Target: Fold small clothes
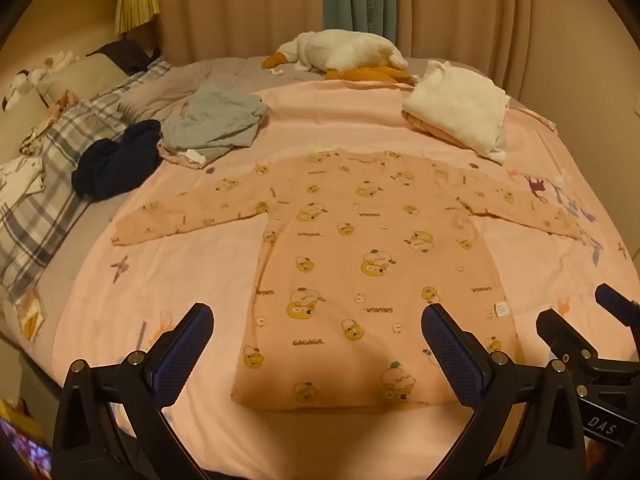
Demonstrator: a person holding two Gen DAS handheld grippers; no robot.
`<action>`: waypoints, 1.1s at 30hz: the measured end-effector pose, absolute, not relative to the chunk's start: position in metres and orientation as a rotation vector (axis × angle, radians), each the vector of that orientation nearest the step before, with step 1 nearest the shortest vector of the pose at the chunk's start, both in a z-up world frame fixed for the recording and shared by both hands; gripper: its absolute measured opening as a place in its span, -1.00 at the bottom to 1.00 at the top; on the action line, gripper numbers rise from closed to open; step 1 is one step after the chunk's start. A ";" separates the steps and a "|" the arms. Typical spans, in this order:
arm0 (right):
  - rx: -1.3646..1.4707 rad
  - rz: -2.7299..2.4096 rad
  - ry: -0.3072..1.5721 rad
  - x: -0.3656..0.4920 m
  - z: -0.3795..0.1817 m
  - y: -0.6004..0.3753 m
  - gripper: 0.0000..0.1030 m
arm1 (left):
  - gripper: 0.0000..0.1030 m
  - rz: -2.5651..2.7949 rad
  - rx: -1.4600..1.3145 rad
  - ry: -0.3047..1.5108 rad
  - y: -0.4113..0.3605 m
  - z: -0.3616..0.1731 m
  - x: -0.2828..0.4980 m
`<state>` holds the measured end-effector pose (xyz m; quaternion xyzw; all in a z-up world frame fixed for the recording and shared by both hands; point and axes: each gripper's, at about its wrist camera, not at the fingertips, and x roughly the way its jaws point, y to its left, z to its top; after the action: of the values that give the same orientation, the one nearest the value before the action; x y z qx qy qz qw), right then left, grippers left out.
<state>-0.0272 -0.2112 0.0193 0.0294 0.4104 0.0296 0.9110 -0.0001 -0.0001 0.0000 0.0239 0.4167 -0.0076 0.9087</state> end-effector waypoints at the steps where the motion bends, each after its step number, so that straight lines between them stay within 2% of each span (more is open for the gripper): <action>1: 0.063 0.061 0.841 -0.027 0.019 -0.211 1.00 | 1.00 -0.012 0.053 0.859 0.000 0.000 0.000; 33: 0.074 0.032 0.838 -0.026 0.024 -0.214 1.00 | 1.00 -0.028 0.045 0.883 0.002 -0.009 0.001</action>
<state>-0.0259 -0.2144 0.0239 0.0360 0.4067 0.0155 0.9127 0.0014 0.0020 -0.0091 0.0216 0.4271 -0.0138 0.9038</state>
